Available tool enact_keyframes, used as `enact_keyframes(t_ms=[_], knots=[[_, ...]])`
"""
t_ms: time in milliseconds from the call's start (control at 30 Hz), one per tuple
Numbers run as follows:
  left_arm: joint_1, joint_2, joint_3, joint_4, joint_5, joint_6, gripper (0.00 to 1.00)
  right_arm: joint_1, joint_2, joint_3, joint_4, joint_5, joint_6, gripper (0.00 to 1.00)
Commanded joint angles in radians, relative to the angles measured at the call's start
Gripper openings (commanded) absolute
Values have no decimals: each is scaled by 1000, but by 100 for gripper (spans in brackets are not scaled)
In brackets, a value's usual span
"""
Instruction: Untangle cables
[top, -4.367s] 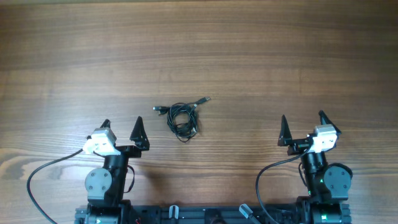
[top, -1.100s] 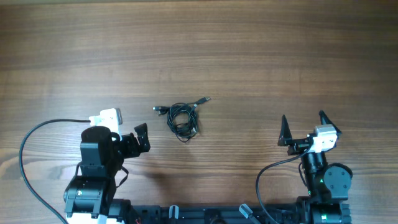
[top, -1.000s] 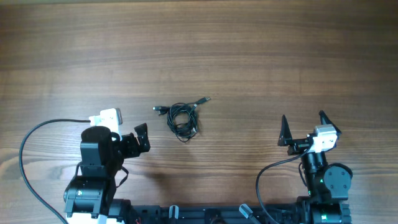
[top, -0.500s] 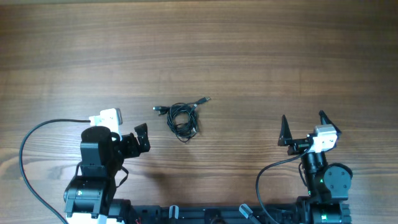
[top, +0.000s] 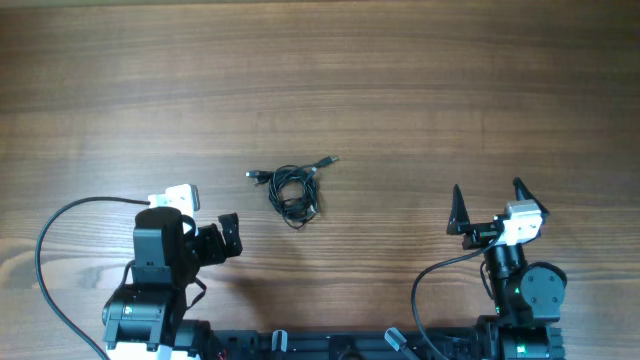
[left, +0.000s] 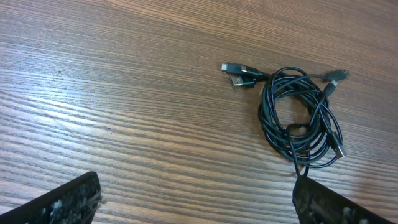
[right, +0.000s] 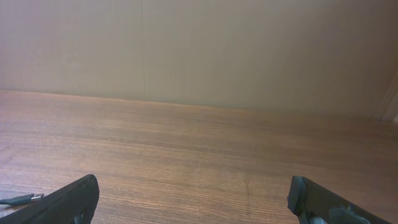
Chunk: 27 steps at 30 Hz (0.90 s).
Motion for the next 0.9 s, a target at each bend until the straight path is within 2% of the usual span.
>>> enact_keyframes(t_ms=[0,667,867], knots=[[8,2,23,0,13,12,100,6,-10,-1,3,18,15,100],[8,2,23,-10,21,11,100,6,-10,-1,3,18,16,100],[8,2,23,35,51,8,100,6,-10,-1,3,18,16,100]])
